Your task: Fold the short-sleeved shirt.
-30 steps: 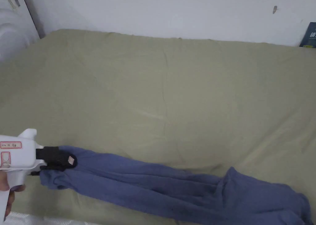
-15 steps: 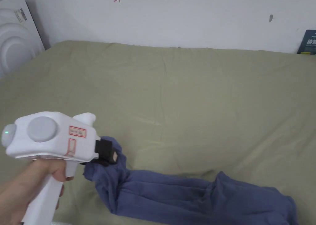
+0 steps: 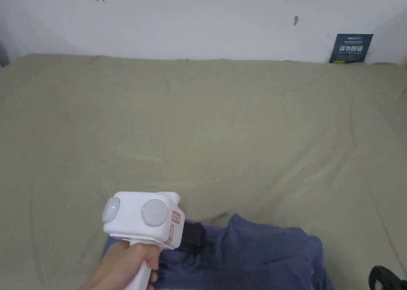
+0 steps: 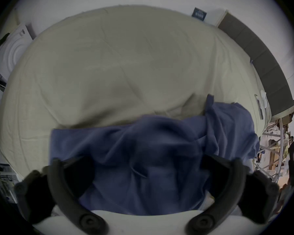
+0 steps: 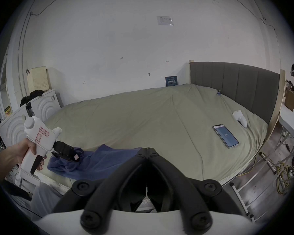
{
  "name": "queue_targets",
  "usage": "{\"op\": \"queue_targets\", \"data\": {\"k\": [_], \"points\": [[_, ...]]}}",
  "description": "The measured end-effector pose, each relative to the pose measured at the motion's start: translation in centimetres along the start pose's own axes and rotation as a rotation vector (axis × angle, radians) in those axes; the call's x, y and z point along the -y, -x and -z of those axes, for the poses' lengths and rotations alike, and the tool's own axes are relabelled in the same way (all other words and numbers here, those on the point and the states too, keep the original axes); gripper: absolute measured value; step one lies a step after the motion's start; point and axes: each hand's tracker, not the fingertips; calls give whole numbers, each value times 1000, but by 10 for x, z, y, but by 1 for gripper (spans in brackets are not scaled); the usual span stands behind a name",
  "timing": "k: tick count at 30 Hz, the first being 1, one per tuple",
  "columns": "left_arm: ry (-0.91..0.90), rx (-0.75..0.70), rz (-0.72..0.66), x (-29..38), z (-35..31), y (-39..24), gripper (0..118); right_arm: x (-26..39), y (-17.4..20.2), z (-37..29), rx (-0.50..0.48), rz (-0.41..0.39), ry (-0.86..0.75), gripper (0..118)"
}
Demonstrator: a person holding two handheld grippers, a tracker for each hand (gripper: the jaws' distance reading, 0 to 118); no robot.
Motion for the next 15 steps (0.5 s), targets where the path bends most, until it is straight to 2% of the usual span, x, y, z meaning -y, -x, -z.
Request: {"op": "queue_targets", "data": {"k": [4, 5, 6, 7, 8, 9, 10, 11, 12, 13, 15], "points": [[-61, 123, -53, 6, -54, 22, 106, 1, 0, 6, -11, -1, 17, 0], [-88, 153, -68, 9, -68, 35, 101, 1, 1, 8, -13, -4, 20, 0], [-137, 176, -108, 10, -83, 50, 88, 1, 3, 9, -17, -5, 24, 0], [-171, 194, -137, 14, -94, 63, 57, 2, 4, 10, -24, -4, 27, 0], [-206, 218, -166, 15, -97, 76, 57, 2, 6, 11, -30, -5, 30, 0], [-195, 214, -161, 16, -95, 87, 42, 2, 8, 12, -36, -5, 34, 0], [-185, 201, -178, 19, -93, 101, 11, 3, 9, 13, -40, -6, 38, 0], [-202, 174, -229, 19, -88, 112, 0, 3, 12, 13, -44, -5, 42, 0], [-143, 185, -226, 18, -79, 117, 0, 4, 14, 14, -47, -5, 45, 0], [-157, 231, -279, 18, -72, 118, 0, 4, 15, 15, -50, -5, 52, 0], [-128, 332, -257, 15, -50, 110, 0, 6, 18, 14, -51, -6, 59, 0]]}}
